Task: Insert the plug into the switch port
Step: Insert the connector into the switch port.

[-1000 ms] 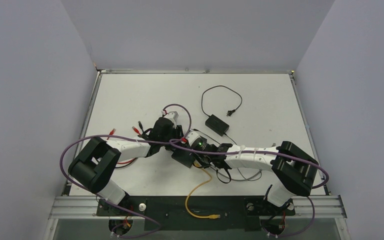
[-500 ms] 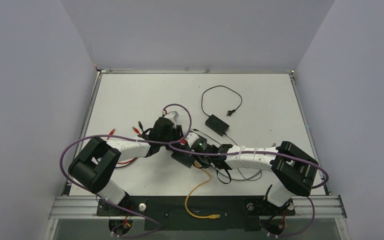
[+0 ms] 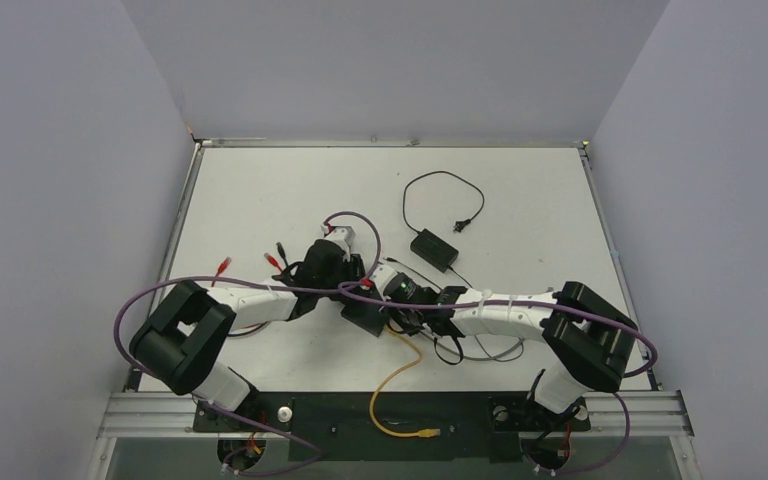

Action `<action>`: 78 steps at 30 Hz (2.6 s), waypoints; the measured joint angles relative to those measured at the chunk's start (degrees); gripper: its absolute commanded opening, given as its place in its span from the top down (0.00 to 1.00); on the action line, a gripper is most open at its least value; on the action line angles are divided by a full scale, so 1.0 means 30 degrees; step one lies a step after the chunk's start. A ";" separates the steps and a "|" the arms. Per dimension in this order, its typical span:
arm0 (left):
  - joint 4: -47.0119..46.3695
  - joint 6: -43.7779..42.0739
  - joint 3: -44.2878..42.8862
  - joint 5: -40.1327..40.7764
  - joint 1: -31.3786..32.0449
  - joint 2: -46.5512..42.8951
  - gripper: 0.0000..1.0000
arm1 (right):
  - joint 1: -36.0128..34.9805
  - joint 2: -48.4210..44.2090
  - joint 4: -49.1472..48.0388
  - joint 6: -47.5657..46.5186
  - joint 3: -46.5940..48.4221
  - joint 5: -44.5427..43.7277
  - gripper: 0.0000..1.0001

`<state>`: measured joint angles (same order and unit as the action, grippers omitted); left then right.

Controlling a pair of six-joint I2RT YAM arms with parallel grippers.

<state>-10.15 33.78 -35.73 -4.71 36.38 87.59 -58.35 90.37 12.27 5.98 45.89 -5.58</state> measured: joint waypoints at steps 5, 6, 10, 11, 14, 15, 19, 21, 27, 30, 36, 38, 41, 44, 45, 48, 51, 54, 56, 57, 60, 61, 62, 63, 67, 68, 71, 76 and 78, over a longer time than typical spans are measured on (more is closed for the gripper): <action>-0.0015 -0.0087 0.0248 0.0750 0.0546 -0.0321 0.61 | 0.0277 -0.0007 -0.0015 -0.0219 0.0000 0.0481 1.00; -0.0007 -0.0109 0.0270 0.0874 0.0634 -0.0364 0.61 | 0.0313 -0.0007 -0.0015 -0.0284 0.0000 0.0568 1.00; -0.0109 -0.0211 0.0641 0.1341 0.1049 -0.0750 0.61 | 0.0437 -0.0066 -0.0044 -0.0707 -0.0015 0.1049 1.00; -0.0124 -0.0219 0.0729 0.1370 0.1093 -0.0852 0.61 | 0.0466 -0.0080 -0.0044 -0.0809 -0.0015 0.1188 1.00; -0.0131 -0.0248 0.1173 0.1464 0.1224 -0.1348 0.61 | 0.0605 -0.0095 -0.0044 -0.1129 -0.0015 0.1763 1.00; -0.0109 -0.0284 0.1341 0.1501 0.1290 -0.1552 0.61 | 0.0663 -0.0102 -0.0044 -0.1275 -0.0015 0.1982 1.00; -0.0022 -0.0372 0.1887 0.1778 0.1603 -0.2222 0.61 | 0.0816 -0.0102 -0.0036 -0.1698 -0.0015 0.2623 1.00; 0.0029 -0.0415 0.2186 0.1880 0.1749 -0.2601 0.61 | 0.0852 -0.0102 -0.0029 -0.1821 -0.0015 0.2958 1.00; 0.0015 -0.0459 0.2696 0.1982 0.1989 -0.3177 0.61 | 0.0976 -0.0102 -0.0022 -0.2499 -0.0015 0.3767 1.00; 0.0015 -0.0466 0.2754 0.1982 0.2033 -0.3264 0.61 | 0.1078 -0.0124 0.0015 -0.2849 -0.0015 0.4146 1.00; 0.0211 -0.0481 0.3126 0.1974 0.2310 -0.3840 0.61 | 0.1086 -0.0313 0.0350 -0.3453 -0.0015 0.4838 1.00; 0.0386 -0.0481 0.3242 0.1953 0.2368 -0.4073 0.61 | 0.1078 -0.0321 0.0393 -0.3606 -0.0015 0.5056 1.00; 0.0619 -0.0488 0.3249 0.1923 0.2390 -0.4218 0.61 | 0.1064 -0.0321 0.0386 -0.3767 -0.0015 0.5246 1.00; 0.0729 -0.0488 0.3257 0.1923 0.2448 -0.4291 0.61 | 0.1064 -0.0321 0.0401 -0.3789 -0.0015 0.5377 1.00; 0.0758 -0.0488 0.3257 0.1916 0.2470 -0.4328 0.61 | 0.1064 -0.0321 0.0423 -0.3796 -0.0015 0.5406 1.00; 0.0736 -0.0466 0.3432 0.1902 0.2492 -0.4510 0.61 | 0.1064 -0.0321 0.0423 -0.3796 -0.0015 0.5530 1.00; 0.0597 -0.0408 0.3672 0.1770 0.2492 -0.4699 0.62 | 0.1042 -0.0321 0.0415 -0.3803 -0.0015 0.5603 1.00; 0.0372 -0.0379 0.3912 0.1727 0.2492 -0.4881 0.62 | 0.1035 -0.0321 0.0408 -0.3803 -0.0015 0.5676 1.00; 0.0313 -0.0335 0.4007 0.1617 0.2499 -0.4969 0.62 | 0.1005 -0.0321 0.0357 -0.3803 0.0007 0.5683 1.00; 0.0313 -0.0313 0.4044 0.1603 0.2521 -0.5020 0.62 | 0.0969 -0.0321 0.0364 -0.3803 0.0015 0.5683 1.00; 0.0277 -0.0270 0.4189 0.1603 0.2528 -0.5158 0.62 | 0.0911 -0.0321 0.0372 -0.3796 0.0015 0.5741 1.00; 0.0248 -0.0248 0.4218 0.1603 0.2528 -0.5180 0.62 | 0.0911 -0.0321 0.0372 -0.3803 0.0015 0.5792 1.00; 0.0219 -0.0197 0.4240 0.1596 0.2528 -0.5195 0.62 | 0.0911 -0.0321 0.0372 -0.3803 0.0022 0.5814 1.00; 0.0168 -0.0146 0.4269 0.1603 0.2550 -0.5202 0.62 | 0.0911 -0.0321 0.0379 -0.3796 0.0022 0.5829 1.00; 0.0153 -0.0029 0.4357 0.1617 0.2579 -0.5311 0.62 | 0.0903 -0.0321 0.0532 -0.3803 0.0102 0.5945 1.00; 0.0160 -0.0007 0.4422 0.1617 0.2586 -0.5399 0.62 | 0.0896 -0.0321 0.0590 -0.3818 0.0131 0.5960 1.00; 0.0386 0.0015 0.4583 0.1603 0.2637 -0.5778 0.61 | 0.0787 -0.0321 0.0678 -0.3854 0.0146 0.5967 1.00; 0.1027 0.0000 0.4619 0.1588 0.2769 -0.6200 0.61 | 0.0663 -0.0335 0.0801 -0.3810 0.0168 0.5952 1.00; 0.1195 0.0000 0.4619 0.1588 0.2812 -0.6302 0.59 | 0.0663 -0.0423 0.0816 -0.3767 0.0153 0.5916 1.00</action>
<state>-6.57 33.78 -21.87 0.05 44.82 68.69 -56.36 89.10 14.72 -5.32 46.35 12.16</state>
